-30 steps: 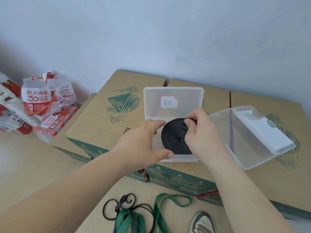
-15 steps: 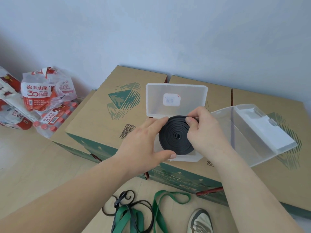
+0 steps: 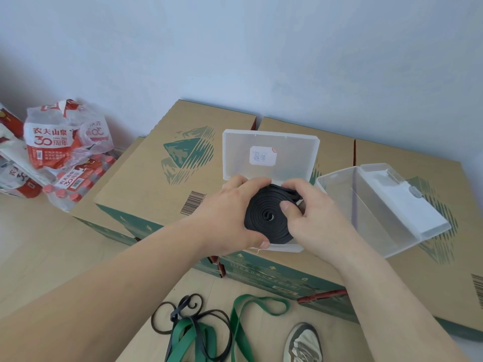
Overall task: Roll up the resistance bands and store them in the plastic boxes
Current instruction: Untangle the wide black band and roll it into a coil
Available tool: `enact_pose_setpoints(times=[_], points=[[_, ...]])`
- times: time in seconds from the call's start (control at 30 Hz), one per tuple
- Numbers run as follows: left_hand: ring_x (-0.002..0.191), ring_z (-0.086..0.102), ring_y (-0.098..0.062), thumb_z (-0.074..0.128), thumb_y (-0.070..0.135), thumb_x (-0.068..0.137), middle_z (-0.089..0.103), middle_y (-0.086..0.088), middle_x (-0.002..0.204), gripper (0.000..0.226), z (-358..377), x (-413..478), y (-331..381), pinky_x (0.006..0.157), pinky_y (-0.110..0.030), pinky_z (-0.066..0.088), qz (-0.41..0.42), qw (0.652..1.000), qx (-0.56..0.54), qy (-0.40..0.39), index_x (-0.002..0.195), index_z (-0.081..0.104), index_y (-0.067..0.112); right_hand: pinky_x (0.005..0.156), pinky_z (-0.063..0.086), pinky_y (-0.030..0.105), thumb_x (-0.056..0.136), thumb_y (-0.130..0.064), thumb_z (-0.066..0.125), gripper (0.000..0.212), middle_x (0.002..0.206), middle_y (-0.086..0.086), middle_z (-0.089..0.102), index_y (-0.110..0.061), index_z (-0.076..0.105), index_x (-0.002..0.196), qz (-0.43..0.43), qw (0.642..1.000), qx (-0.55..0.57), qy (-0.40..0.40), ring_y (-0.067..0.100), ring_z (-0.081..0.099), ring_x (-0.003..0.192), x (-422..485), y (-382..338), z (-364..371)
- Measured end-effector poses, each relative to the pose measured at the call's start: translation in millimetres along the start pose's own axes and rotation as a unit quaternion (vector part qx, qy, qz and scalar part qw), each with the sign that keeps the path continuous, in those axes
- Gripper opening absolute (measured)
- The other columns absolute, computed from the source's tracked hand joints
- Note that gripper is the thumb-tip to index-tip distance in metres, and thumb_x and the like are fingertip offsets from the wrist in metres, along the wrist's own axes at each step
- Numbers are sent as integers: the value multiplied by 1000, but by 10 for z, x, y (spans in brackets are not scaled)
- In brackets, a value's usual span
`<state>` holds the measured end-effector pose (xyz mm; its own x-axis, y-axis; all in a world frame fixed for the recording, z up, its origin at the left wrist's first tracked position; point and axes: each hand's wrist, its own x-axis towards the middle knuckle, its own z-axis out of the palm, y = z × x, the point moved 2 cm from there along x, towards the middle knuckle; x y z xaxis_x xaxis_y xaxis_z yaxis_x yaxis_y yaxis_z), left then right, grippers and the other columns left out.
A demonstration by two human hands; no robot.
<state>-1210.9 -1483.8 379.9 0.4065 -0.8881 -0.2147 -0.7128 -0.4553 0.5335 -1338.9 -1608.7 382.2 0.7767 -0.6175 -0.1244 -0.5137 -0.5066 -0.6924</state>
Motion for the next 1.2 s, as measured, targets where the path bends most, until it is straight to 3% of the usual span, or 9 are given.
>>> enact_pose_setpoints(times=[0.23, 0.37, 0.47, 0.6, 0.67, 0.8, 0.9, 1.07, 1.2], points=[[121, 49, -21, 92, 47, 64, 42, 7, 129, 99, -43, 54, 25, 103, -39, 47, -15, 999, 24, -45, 144, 33, 42, 94, 51, 45, 101, -22, 50, 28, 121, 1, 65, -29, 57, 127, 6, 993, -115, -26, 26, 59, 109, 10, -69, 25], [125, 47, -20, 91, 52, 64, 39, 7, 128, 102, -67, 103, 30, 101, -35, 44, -12, 997, 44, -69, 147, 34, 43, 89, 44, 40, 100, -24, 45, 26, 122, 2, 62, -25, 54, 125, 10, 976, -217, -17, 29, 59, 112, -7, -127, 78], [130, 41, -19, 89, 55, 67, 36, 8, 130, 105, -65, 114, 24, 108, -36, 42, -5, 996, 54, -77, 153, 31, 43, 84, 34, 40, 98, -25, 50, 30, 124, 3, 51, -21, 49, 128, 23, 969, -244, -15, 28, 56, 114, -53, -157, 156], [134, 39, -20, 84, 59, 72, 33, 10, 140, 99, -54, 101, 16, 113, -38, 39, 11, 995, 68, -79, 154, 32, 42, 98, 36, 45, 99, -40, 53, 51, 142, 5, 28, -18, 38, 143, 31, 961, -274, -33, 28, 39, 132, -158, -178, 231], [139, 37, -21, 82, 59, 75, 31, 10, 149, 101, -45, 95, 22, 117, -41, 36, 19, 993, 78, -86, 157, 27, 39, 101, 36, 48, 100, -42, 51, 52, 148, 4, 21, -17, 40, 143, 28, 958, -285, -25, 27, 30, 138, -161, -148, 215], [138, 40, -21, 84, 53, 74, 36, 11, 150, 103, -52, 88, 36, 115, -43, 39, 18, 994, 62, -84, 157, 26, 37, 91, 44, 44, 98, -33, 54, 27, 122, 2, 48, -16, 62, 117, -34, 968, -242, 50, 29, 51, 114, -73, -105, 148], [133, 46, -19, 88, 51, 71, 40, 12, 144, 102, -80, 97, 46, 111, -43, 43, 14, 996, 48, -79, 153, 29, 39, 87, 51, 46, 96, -26, 55, 26, 106, 3, 55, -16, 68, 116, -61, 980, -169, 85, 29, 59, 99, -58, -93, 120], [127, 50, -20, 89, 50, 68, 40, 10, 138, 101, -88, 128, 71, 110, -43, 45, 9, 994, 54, -95, 151, 33, 36, 91, 51, 43, 96, -26, 60, 28, 112, 1, 48, -16, 66, 121, -65, 984, -152, 69, 25, 55, 103, -70, -42, 140], [123, 52, -22, 89, 53, 66, 40, 10, 132, 102, -96, 171, 83, 108, -45, 47, 0, 991, 71, -116, 151, 35, 35, 95, 49, 39, 96, -27, 55, 30, 116, -1, 58, -20, 62, 125, -57, 981, -179, 46, 23, 53, 112, -41, -34, 140]])
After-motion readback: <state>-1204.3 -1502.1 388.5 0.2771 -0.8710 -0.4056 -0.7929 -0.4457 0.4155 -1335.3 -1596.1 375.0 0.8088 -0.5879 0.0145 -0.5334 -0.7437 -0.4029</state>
